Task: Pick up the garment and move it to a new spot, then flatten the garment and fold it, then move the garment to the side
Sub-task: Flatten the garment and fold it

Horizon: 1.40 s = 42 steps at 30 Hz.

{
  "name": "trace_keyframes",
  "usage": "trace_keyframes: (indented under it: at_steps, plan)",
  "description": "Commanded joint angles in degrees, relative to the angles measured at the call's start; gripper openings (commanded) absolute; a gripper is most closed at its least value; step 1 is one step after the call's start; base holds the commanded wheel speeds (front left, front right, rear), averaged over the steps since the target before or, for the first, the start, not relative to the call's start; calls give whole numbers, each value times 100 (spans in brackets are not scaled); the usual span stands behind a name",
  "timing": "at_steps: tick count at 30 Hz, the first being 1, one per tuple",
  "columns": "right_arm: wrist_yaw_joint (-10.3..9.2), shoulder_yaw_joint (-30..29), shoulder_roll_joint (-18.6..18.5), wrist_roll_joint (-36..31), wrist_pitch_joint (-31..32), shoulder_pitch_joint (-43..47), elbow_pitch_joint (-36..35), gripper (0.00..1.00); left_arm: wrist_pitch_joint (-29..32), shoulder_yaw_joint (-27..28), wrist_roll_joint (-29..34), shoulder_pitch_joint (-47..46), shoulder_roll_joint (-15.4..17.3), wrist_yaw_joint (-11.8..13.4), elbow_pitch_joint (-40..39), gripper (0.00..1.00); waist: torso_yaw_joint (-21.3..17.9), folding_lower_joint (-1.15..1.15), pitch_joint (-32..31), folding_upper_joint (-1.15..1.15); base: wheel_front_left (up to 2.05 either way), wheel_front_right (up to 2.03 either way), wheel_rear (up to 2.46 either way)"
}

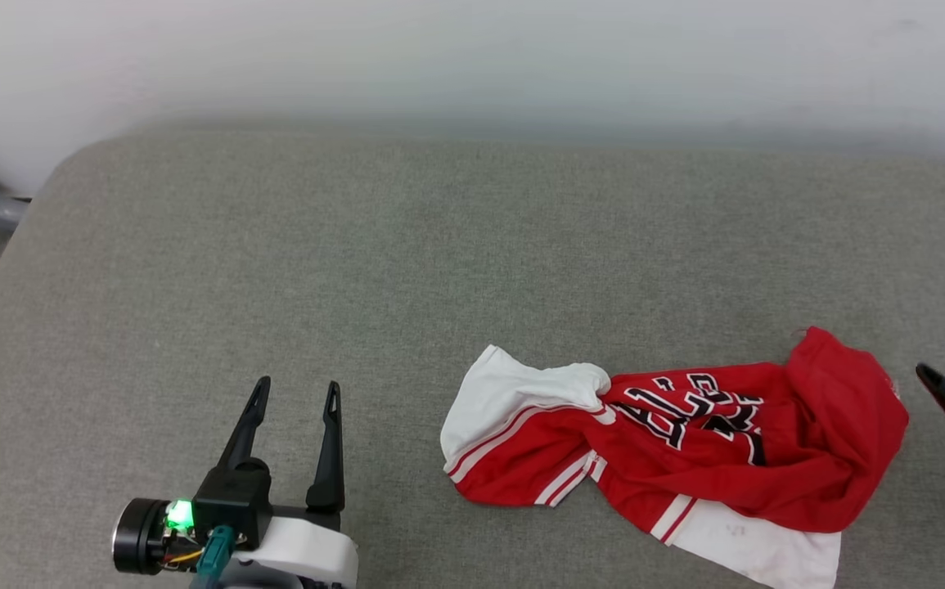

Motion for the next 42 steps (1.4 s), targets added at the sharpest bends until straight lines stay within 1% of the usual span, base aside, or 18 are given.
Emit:
trace_keyframes:
  at_steps: [1,5,9,15,18,19,20,25,29,31,34,37,38,40,42]
  plan:
    - [-8,152,-90,114,315,-138,103,100,-15,-24,4,-114,8,-2,-27,100,73,0,129,0,0,0,0]
    - [-8,465,-56,203,880,-332,547,100,-15,-66,-34,-233,4,1,-35,100,178,0,355,0,0,0,0]
    - [-7,851,138,150,1074,-535,1088,100,-15,-145,-50,-358,0,21,-33,100,305,0,568,0,0,0,0]
    - [-6,1543,457,238,1083,-659,1825,100,-15,-189,-90,-469,-7,56,-5,100,431,0,731,0,0,0,0]
    - [-5,1762,564,366,844,-735,2007,100,-15,-173,-103,-479,-8,81,7,100,435,0,728,0,0,0,0]
    - [-5,1797,548,373,677,-788,2010,32,-15,-163,-106,-470,-9,91,14,100,425,0,715,0,0,0,0]
    - [-5,1812,544,438,542,-823,2015,0,-15,-150,-108,-451,-9,92,20,100,407,0,690,0,0,0,0]
    - [-7,1493,312,705,-250,-950,1770,0,-15,-134,-101,-346,-10,105,36,100,339,0,530,0,0,0,0]
    - [-7,1090,111,855,-635,-894,1283,0,-15,-156,-116,-276,-11,121,18,100,317,0,433,0,0,0,0]
    - [-6,877,37,919,-631,-903,981,0,-15,-172,-121,-245,-11,137,13,100,309,0,402,0,0,0,0]
    - [-7,606,-28,818,-600,-993,566,0,-15,-207,-130,-225,-12,142,5,100,333,0,407,0,0,0,0]
    - [-7,438,57,679,-459,-1171,218,0,-15,-249,-151,-282,-13,136,-9,100,396,0,460,0,0,0,0]
    - [-7,438,57,679,-459,-1171,218,0,-15,-249,-151,-282,-13,136,-9,100,396,0,460,0,0,0,0]
    - [-8,407,106,481,-336,-1397,66,0,-15,-288,-192,-347,-14,136,-16,100,464,0,528,0,0,0,0]
    - [-7,427,231,335,-217,-1714,16,0,-15,-341,-226,-409,-13,144,-26,100,551,0,611,0,0,0,0]
